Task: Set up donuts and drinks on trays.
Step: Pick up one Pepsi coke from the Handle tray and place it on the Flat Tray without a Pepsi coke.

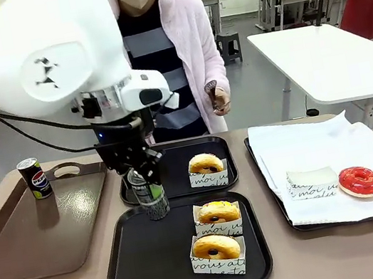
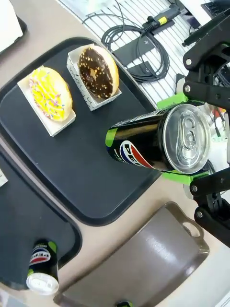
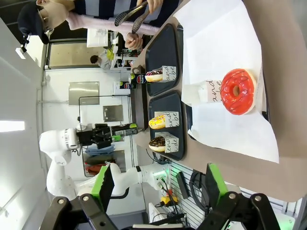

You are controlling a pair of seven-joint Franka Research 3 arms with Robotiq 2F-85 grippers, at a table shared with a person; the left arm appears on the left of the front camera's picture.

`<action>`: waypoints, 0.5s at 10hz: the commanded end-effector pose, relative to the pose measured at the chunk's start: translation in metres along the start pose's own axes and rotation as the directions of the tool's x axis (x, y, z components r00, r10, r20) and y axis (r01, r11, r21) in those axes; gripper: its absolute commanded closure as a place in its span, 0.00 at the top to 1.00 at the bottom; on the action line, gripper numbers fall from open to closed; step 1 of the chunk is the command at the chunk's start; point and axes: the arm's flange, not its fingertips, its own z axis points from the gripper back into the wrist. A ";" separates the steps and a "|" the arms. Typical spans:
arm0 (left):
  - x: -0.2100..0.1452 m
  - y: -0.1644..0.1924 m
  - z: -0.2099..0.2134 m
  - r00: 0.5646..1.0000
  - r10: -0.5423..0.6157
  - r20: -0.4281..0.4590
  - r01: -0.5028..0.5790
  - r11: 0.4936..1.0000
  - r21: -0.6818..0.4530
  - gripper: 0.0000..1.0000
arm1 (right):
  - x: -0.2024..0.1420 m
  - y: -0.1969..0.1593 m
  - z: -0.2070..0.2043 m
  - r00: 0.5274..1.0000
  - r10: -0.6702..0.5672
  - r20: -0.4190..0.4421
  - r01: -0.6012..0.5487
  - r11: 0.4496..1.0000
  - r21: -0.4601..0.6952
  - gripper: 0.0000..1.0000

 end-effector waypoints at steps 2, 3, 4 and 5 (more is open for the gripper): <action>0.006 0.008 -0.020 0.999 -0.011 -0.051 0.012 1.000 0.015 0.58 | 0.001 0.001 0.001 1.000 -0.004 0.010 0.004 1.000 0.019 1.00; 0.005 0.011 -0.033 0.997 -0.008 -0.071 0.008 1.000 0.005 0.58 | 0.001 0.001 0.001 1.000 -0.004 0.010 0.004 1.000 0.019 1.00; 0.005 0.013 -0.043 0.996 -0.010 -0.086 0.010 1.000 0.002 0.58 | 0.001 0.001 0.001 1.000 -0.004 0.010 0.004 1.000 0.019 1.00; 0.005 0.014 -0.052 0.994 -0.008 -0.107 0.009 1.000 0.006 0.58 | 0.001 0.001 0.001 1.000 -0.004 0.010 0.004 1.000 0.019 1.00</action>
